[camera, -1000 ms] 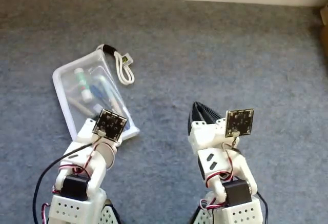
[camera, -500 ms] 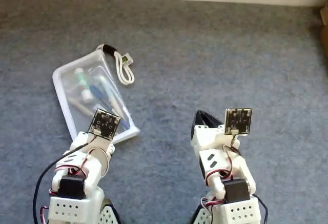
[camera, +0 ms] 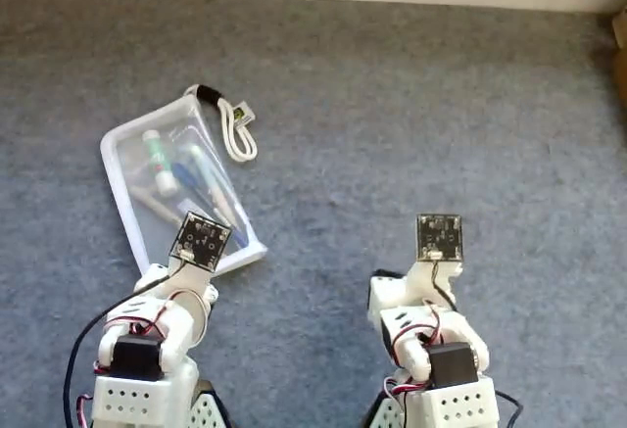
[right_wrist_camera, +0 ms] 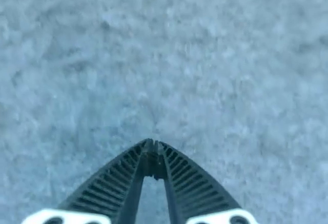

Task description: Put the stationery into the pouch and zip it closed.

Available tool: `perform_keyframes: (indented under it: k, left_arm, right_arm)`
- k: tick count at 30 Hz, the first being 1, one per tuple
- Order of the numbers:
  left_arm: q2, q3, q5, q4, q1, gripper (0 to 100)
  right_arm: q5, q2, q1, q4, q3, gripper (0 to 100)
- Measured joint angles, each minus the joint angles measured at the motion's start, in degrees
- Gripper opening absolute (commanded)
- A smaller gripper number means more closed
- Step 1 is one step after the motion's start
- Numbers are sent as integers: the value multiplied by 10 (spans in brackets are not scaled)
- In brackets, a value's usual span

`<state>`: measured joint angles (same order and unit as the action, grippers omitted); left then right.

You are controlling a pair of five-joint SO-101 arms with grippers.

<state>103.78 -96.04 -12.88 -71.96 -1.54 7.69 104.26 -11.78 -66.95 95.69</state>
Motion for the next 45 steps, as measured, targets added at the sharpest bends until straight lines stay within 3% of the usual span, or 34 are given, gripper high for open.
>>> perform_keyframes:
  k: [7,45]
  left_arm:
    - [0,0,0,-4,0,7]
    - [0,0,0,-4,0,7]
  right_arm:
    - [-1,0,0,-41,0,6]
    - [-1,0,0,-42,0,6]
